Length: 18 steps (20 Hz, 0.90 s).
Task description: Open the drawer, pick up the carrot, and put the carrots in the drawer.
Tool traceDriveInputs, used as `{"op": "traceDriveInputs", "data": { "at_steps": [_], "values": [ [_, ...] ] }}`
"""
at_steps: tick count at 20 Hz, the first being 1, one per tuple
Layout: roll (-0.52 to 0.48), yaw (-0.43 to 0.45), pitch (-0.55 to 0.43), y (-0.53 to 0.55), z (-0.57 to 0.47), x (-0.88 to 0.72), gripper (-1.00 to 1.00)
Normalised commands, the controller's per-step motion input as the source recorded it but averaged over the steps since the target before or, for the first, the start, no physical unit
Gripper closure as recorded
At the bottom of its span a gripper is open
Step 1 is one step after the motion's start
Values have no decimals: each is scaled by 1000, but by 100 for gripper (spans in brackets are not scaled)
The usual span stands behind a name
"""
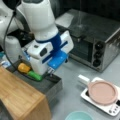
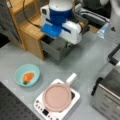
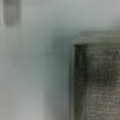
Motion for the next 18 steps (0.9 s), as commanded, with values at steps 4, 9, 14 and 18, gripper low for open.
{"op": "traceDriveInputs", "data": {
  "at_steps": [4,9,14,18],
  "values": [
    [91,111,252,-342,238,583,-100],
    [80,92,279,-328,229,693,-100],
    [51,47,311,-164,188,535,-100],
    [36,7,279,-85,140,460,-100]
  ]
}}
